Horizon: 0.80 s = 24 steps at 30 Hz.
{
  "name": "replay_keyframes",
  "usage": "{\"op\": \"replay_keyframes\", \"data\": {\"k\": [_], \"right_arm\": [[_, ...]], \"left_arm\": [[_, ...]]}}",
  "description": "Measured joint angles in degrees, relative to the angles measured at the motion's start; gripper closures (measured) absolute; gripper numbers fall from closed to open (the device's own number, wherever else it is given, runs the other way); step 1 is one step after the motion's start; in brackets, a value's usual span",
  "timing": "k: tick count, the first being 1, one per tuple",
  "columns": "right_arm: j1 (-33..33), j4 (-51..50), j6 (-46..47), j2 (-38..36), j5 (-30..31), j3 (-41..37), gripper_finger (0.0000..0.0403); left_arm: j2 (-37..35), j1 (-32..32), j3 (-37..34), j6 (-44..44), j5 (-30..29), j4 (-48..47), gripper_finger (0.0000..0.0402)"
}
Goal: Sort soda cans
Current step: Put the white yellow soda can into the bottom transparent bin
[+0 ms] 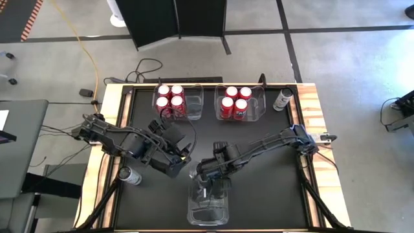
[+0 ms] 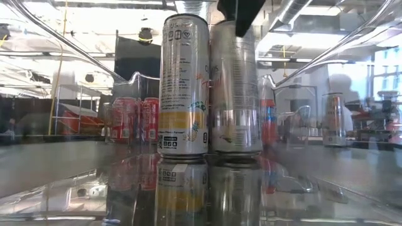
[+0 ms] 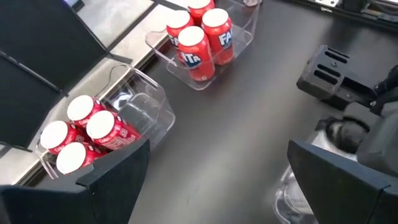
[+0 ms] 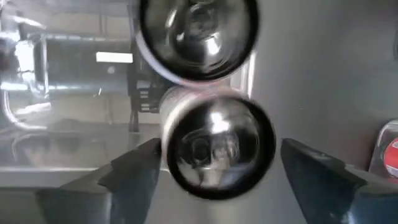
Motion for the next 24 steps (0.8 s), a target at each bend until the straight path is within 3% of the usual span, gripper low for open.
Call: {"op": "replay_keyframes", "data": {"k": [7, 14, 24], "right_arm": [[-1.0, 0.07, 1.8, -0.17, -0.02, 0.0, 0.0009], [-0.77, -2.8, 3.12, -1.52, -0.12, 3.04, 0.001], [-1.96, -6.44, 6.82, -9.2, -0.43, 4.87, 0.0003]], "left_arm": [[0.0, 0.43, 0.0, 0.83, -0.21, -0.02, 0.0027], [0.0, 0.43, 0.0, 1.53, -0.16, 0.0, 0.0027], [0.02, 0.41, 0.0, 3.71, -0.05, 0.0, 0.0026]]}}
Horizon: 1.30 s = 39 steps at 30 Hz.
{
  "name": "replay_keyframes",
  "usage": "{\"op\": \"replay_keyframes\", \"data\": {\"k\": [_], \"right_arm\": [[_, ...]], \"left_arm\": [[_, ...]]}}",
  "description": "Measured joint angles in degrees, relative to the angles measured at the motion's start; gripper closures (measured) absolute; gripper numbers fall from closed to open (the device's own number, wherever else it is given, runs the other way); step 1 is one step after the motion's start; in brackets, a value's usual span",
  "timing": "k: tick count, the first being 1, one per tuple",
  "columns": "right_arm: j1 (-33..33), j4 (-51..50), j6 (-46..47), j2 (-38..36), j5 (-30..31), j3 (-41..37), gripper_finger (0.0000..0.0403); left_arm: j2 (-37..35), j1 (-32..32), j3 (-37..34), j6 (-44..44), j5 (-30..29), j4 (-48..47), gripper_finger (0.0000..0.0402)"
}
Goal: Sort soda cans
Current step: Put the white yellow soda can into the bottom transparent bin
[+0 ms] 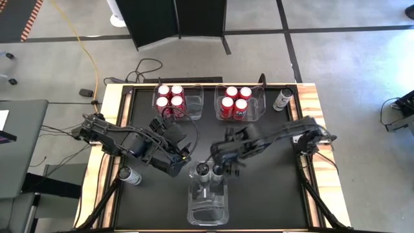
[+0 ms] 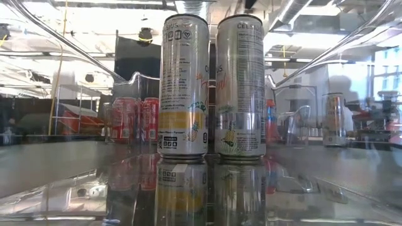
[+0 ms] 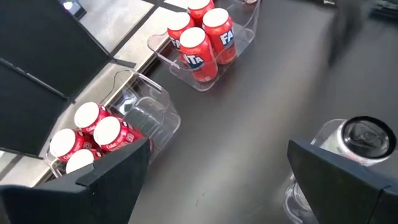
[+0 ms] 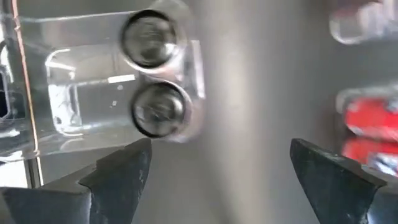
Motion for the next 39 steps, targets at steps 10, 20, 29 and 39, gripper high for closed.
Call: {"op": "replay_keyframes", "data": {"k": [10, 20, 29, 39], "right_arm": [[-8.26, -3.66, 6.83, -10.84, 5.08, -0.85, 0.0003], [-26.74, -3.62, 12.2, -17.15, 9.0, -0.87, 0.0003], [-45.03, -3.48, 1.67, -17.58, 10.0, -1.23, 0.0003], [-63.43, -2.8, -2.29, -25.59, 6.28, -20.52, 0.0003]], "left_arm": [[0.0, -0.26, 0.0, 3.59, -0.22, -0.02, 0.0026], [0.02, -0.29, 0.0, 3.32, -0.22, -0.02, 0.0026], [0.02, -0.52, 0.0, 3.25, -0.2, -0.02, 0.0026], [0.04, 0.19, 0.0, 4.84, -0.22, -0.02, 0.0026]]}}
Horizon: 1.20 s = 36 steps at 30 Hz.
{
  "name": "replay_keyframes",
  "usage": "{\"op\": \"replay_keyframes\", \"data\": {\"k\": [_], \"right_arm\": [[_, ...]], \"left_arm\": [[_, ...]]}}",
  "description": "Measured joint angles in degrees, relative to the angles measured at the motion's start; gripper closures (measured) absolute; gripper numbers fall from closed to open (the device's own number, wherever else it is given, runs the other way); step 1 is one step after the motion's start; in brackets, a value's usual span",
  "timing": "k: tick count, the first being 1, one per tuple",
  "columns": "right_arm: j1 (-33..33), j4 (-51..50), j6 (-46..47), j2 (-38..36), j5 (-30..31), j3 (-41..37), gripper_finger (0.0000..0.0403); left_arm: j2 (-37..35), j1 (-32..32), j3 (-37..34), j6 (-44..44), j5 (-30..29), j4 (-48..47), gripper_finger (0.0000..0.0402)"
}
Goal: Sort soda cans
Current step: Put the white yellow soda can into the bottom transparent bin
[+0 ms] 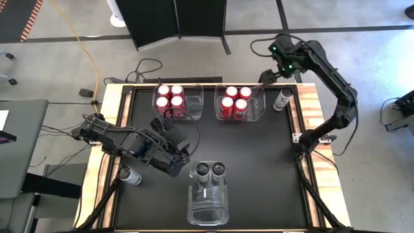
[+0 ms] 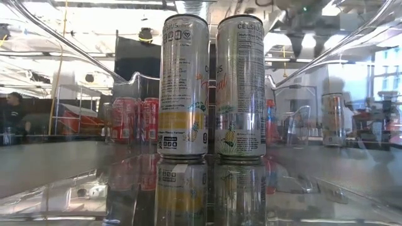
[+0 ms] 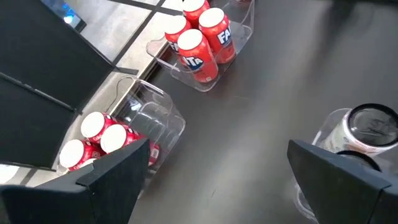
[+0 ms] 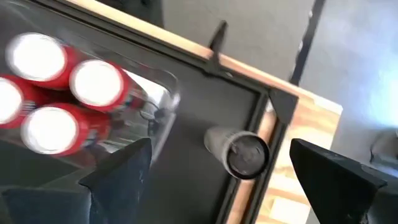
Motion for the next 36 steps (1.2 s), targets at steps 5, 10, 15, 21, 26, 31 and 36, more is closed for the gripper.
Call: {"op": "replay_keyframes", "data": {"k": [5, 10, 15, 21, 26, 31, 36], "right_arm": [[-4.87, 4.06, 1.3, -3.66, -0.68, -9.16, 0.0003], [-8.86, 7.16, 0.9, -4.59, -3.9, -15.77, 0.0003], [-8.37, 7.37, 2.45, -3.02, -3.44, -17.8, 0.0003], [-9.33, 7.57, 6.33, 0.29, -1.59, -18.95, 0.0003], [-10.07, 6.07, 9.58, 3.47, 0.63, -18.48, 0.0008], [-10.09, 4.43, 11.45, 6.3, 1.0, -18.37, 0.0016], [-10.63, 0.92, 14.17, 9.72, 2.13, -16.44, 0.0016]], "left_arm": [[0.0, 3.64, 0.0, 3.58, 1.02, 0.14, 0.0026], [0.07, 9.49, -0.02, 10.71, 7.62, 4.16, 0.0026], [0.07, 13.19, -0.02, 15.31, 8.15, 5.43, 0.0026], [0.07, 15.93, -0.02, 17.98, 8.31, 5.44, 0.0026], [0.07, 16.91, -0.02, 18.73, 8.33, 5.18, 0.0026], [0.07, 16.87, -0.02, 19.14, 8.82, 3.85, 0.0026], [0.07, 16.29, -0.02, 17.95, 8.94, 2.84, 0.0026]]}}
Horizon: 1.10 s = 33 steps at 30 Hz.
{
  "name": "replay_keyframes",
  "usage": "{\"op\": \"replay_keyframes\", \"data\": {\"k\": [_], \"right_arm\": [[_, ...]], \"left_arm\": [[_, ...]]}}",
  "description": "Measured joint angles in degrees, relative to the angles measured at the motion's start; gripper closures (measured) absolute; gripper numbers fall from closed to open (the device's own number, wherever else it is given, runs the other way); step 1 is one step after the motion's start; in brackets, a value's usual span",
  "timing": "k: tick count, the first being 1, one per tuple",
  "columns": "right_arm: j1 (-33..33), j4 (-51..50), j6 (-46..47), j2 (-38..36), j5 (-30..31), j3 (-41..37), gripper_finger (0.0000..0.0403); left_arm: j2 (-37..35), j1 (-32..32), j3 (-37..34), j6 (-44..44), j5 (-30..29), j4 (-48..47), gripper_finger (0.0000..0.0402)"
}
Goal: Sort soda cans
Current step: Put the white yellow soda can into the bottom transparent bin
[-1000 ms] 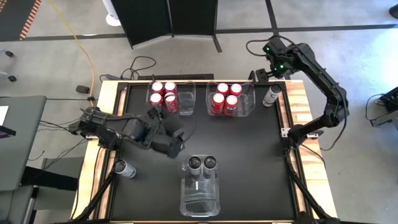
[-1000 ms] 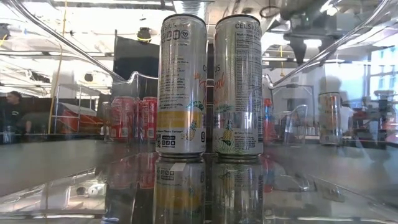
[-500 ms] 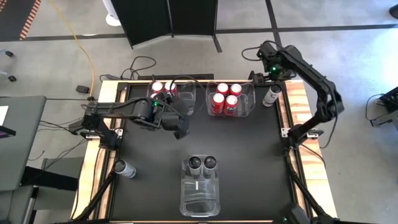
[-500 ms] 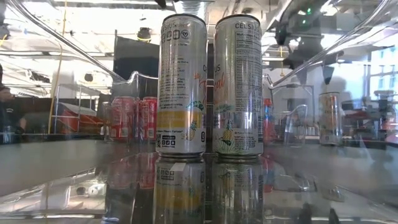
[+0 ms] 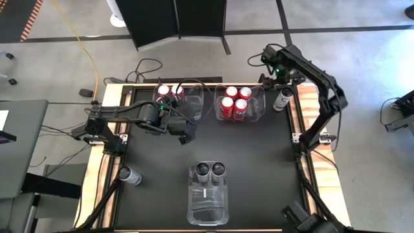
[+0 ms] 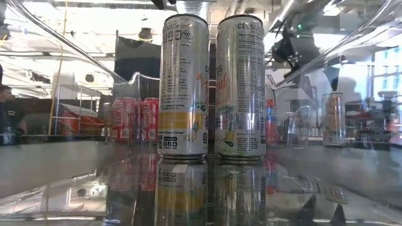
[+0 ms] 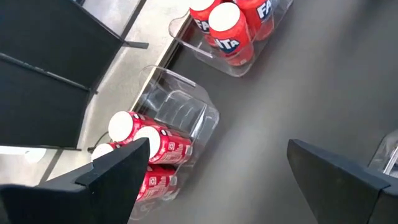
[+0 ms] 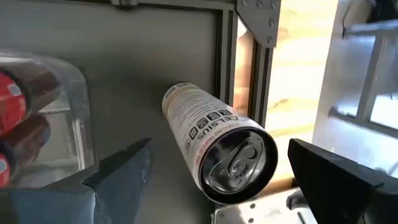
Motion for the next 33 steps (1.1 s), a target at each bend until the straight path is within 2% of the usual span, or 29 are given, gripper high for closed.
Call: {"op": "replay_keyframes", "data": {"k": [12, 17, 22, 25, 31, 33], "right_arm": [[-2.08, -1.59, 5.17, 6.46, -0.17, 3.08, 0.0017], [-2.5, -1.73, 6.04, 7.04, -1.31, 2.95, 0.0017], [-2.72, -1.76, 10.77, 6.95, -5.23, 2.93, 0.0017], [-1.51, -1.83, 10.45, 6.99, -6.12, 3.22, 0.0017], [2.81, -1.72, 3.37, 6.3, 2.21, 8.52, 0.0017], [3.17, -1.74, -1.56, 6.3, 3.11, 11.34, 0.0017]], "left_arm": [[0.0, -3.28, 0.0, -1.36, -0.26, -0.51, 0.0026], [0.0, -5.85, 0.0, -2.61, -0.38, -0.53, 0.0026], [-0.02, -8.31, 0.0, -4.31, -0.84, -0.68, 0.0026], [-0.02, -9.41, 0.0, -4.42, -1.9, -0.6, 0.0026], [-0.02, -9.51, 0.0, -4.18, -2.69, -0.55, 0.0026], [-0.02, -9.23, 0.0, -3.94, -2.69, -0.47, 0.0026]]}}
